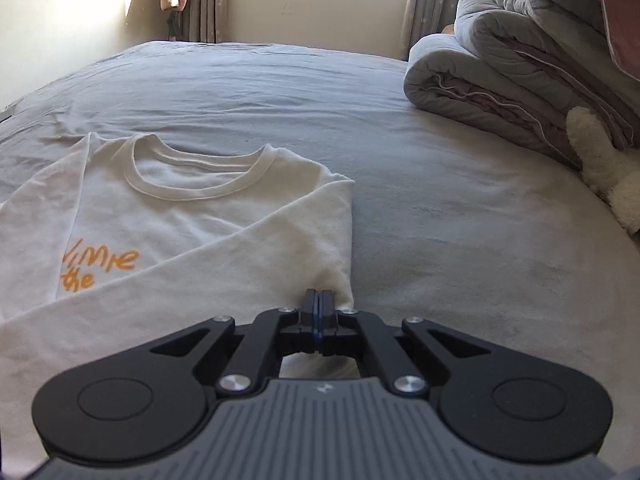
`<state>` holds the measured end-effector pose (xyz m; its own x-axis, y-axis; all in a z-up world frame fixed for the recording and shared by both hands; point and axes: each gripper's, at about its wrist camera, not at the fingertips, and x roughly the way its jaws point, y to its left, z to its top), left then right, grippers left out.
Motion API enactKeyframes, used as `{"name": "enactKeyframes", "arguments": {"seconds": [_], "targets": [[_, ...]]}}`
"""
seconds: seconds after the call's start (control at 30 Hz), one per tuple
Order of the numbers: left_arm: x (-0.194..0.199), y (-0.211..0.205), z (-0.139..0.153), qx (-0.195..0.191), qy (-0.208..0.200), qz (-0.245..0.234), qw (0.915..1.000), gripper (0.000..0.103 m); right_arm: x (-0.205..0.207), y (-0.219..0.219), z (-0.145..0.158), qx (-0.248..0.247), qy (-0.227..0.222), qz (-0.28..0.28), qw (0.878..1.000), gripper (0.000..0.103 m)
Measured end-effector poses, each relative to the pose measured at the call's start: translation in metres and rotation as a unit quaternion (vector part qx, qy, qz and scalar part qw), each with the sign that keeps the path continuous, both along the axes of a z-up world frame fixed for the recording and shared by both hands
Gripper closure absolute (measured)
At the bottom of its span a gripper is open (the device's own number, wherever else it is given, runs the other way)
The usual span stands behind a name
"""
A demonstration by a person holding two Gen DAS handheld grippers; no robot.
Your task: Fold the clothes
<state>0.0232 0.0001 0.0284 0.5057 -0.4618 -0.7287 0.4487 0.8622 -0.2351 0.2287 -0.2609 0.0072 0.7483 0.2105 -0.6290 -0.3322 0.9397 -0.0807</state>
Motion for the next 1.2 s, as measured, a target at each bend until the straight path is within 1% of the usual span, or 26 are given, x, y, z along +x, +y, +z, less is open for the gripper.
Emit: {"name": "enactKeyframes", "arguments": {"seconds": [0.13,0.33,0.43,0.6,0.73,0.77,0.8,0.83,0.9,0.97,1.0,1.03,1.07,1.13,1.17,1.2], "targets": [[0.001,-0.003,-0.001,0.001,0.001,-0.002,1.0000,0.026,0.001,0.017,0.003,-0.066,-0.012,0.016,0.998,0.103],[0.004,-0.006,-0.002,0.003,0.001,-0.003,1.0000,0.024,0.035,0.024,0.008,-0.052,-0.005,0.001,0.999,0.103],[0.004,-0.005,-0.001,0.001,0.003,-0.004,1.0000,0.024,0.040,0.036,0.013,-0.049,-0.011,-0.006,0.999,0.103],[0.007,-0.001,0.000,-0.011,0.013,-0.002,0.9998,0.024,0.050,0.057,0.022,-0.045,-0.023,-0.016,0.999,0.099],[0.010,0.006,0.002,-0.031,0.027,0.008,0.9991,0.024,0.057,0.073,0.028,-0.041,-0.032,-0.025,0.998,0.098],[0.011,0.008,0.003,-0.037,0.031,0.012,0.9988,0.024,0.055,0.081,0.033,-0.020,-0.027,-0.005,0.999,0.096],[0.011,0.011,0.003,-0.042,0.034,0.015,0.9984,0.024,0.051,0.094,0.039,0.017,-0.011,0.036,0.999,0.095],[0.012,0.013,0.004,-0.046,0.036,0.019,0.9981,0.025,0.046,0.108,0.043,0.046,0.005,0.074,0.996,0.095],[0.014,0.018,0.005,-0.052,0.040,0.028,0.9974,0.025,0.034,0.140,0.048,0.080,0.026,0.145,0.986,0.095],[0.015,0.022,0.006,-0.058,0.044,0.037,0.9967,0.025,0.020,0.176,0.049,0.076,0.028,0.213,0.974,0.095],[0.015,0.024,0.006,-0.061,0.046,0.041,0.9962,0.025,0.014,0.191,0.047,0.061,0.024,0.234,0.970,0.095],[0.015,0.026,0.006,-0.065,0.049,0.043,0.9957,0.025,0.010,0.205,0.042,0.043,0.020,0.249,0.967,0.095],[0.016,0.028,0.006,-0.069,0.051,0.046,0.9952,0.025,0.011,0.217,0.035,0.018,0.019,0.250,0.968,0.095],[0.017,0.032,0.005,-0.077,0.057,0.052,0.9941,0.025,0.025,0.230,0.012,-0.023,0.016,0.218,0.976,0.096],[0.017,0.033,0.006,-0.081,0.059,0.054,0.9935,0.025,0.032,0.230,0.007,-0.021,0.018,0.205,0.978,0.097],[0.017,0.034,0.006,-0.085,0.062,0.057,0.9929,0.025,0.038,0.227,0.008,-0.001,0.024,0.195,0.980,0.099]]}}
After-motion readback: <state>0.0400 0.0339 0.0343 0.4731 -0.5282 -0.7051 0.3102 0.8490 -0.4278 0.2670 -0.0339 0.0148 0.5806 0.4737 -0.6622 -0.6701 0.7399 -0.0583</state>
